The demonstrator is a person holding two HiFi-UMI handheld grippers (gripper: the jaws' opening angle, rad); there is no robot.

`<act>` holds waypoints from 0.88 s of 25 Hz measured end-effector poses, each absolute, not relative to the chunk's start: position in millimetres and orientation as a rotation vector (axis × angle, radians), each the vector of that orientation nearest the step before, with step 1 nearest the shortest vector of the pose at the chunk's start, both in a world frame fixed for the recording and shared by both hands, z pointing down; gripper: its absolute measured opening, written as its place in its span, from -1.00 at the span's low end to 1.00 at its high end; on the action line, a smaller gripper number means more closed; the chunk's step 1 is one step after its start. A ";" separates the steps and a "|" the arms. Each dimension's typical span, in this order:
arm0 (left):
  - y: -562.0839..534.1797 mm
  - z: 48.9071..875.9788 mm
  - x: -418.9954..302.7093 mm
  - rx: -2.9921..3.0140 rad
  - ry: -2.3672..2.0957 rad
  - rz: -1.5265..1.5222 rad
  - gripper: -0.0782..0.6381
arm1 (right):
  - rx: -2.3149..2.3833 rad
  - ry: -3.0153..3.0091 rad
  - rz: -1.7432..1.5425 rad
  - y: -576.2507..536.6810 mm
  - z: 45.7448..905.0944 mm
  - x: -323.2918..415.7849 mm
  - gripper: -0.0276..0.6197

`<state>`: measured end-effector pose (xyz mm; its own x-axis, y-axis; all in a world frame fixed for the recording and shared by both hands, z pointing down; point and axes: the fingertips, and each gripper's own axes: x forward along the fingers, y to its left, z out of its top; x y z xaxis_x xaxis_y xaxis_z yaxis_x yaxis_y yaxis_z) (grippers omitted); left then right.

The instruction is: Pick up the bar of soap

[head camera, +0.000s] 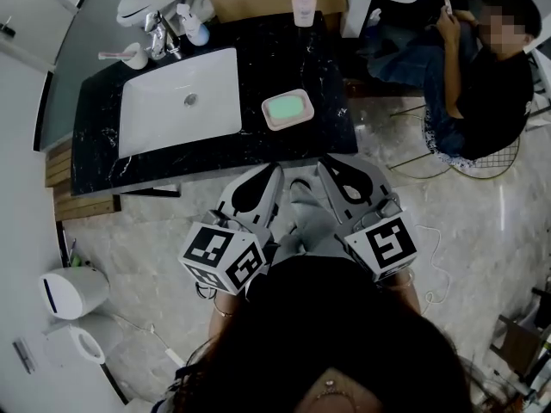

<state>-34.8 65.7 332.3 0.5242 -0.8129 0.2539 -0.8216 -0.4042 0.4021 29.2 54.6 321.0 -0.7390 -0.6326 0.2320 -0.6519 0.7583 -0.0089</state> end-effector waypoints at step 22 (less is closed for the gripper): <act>-92.2 341.3 -78.2 2.068 -1.606 0.055 -0.76 | 0.646 -2.663 0.118 -106.5 387.9 24.6 -0.85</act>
